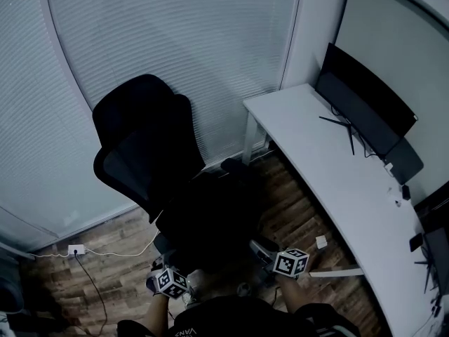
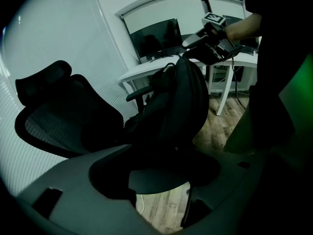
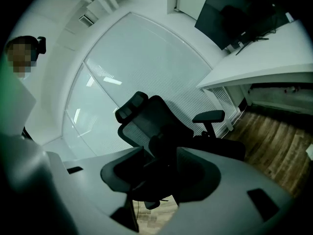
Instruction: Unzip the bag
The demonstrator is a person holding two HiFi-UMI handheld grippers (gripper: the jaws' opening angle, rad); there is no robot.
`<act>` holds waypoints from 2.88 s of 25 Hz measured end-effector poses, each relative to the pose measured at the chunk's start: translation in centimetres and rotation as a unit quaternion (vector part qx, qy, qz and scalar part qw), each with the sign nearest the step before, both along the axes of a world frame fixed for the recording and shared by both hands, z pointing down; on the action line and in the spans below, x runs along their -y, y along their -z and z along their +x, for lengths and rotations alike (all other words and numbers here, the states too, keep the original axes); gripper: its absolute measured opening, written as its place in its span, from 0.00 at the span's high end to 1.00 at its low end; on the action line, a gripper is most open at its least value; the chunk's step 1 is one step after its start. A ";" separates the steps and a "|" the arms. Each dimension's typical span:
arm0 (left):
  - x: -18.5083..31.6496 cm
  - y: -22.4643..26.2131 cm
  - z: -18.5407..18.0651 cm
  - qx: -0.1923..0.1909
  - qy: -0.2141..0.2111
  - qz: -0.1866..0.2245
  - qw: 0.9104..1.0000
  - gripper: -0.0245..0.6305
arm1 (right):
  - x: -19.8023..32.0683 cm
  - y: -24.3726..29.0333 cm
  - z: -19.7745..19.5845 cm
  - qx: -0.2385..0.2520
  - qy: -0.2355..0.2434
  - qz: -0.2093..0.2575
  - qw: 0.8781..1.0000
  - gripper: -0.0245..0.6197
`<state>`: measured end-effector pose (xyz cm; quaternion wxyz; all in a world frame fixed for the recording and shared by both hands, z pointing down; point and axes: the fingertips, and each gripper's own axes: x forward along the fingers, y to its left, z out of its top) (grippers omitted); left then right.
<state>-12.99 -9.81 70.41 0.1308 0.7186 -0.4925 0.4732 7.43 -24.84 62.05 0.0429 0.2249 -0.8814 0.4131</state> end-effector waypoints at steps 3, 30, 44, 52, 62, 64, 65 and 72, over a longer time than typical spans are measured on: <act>-0.5 0.5 -0.6 0.004 -0.012 0.015 1.000 0.50 | -0.1 0.7 0.0 -0.010 -0.016 0.012 1.000 0.66; 3.2 18.9 -3.5 -0.072 -0.017 0.260 0.963 0.50 | -4.8 11.0 -6.7 -0.057 -0.063 0.187 0.979 0.66; 0.8 22.6 -4.6 -0.102 -0.064 0.314 0.942 0.79 | -9.7 13.0 -10.5 -0.094 -0.100 0.245 0.960 0.84; -0.8 22.2 -4.0 -0.132 -0.095 0.307 0.938 0.90 | -12.0 12.7 -10.0 -0.109 -0.142 0.248 0.952 0.88; -2.8 20.8 -2.4 -0.165 -0.156 0.287 0.931 0.93 | -15.7 11.2 -8.5 -0.132 -0.196 0.238 0.942 0.89; -3.2 20.7 -2.2 -0.169 -0.166 0.283 0.930 0.93 | -16.4 11.2 -8.3 -0.134 -0.207 0.234 0.941 0.89; -3.3 20.6 -2.0 -0.170 -0.171 0.281 0.929 0.93 | -16.7 11.2 -8.1 -0.135 -0.213 0.231 0.940 0.89; -3.9 20.6 -0.8 -0.180 -0.194 0.279 0.923 0.93 | -18.2 10.7 -6.5 -0.147 -0.242 0.225 0.932 0.89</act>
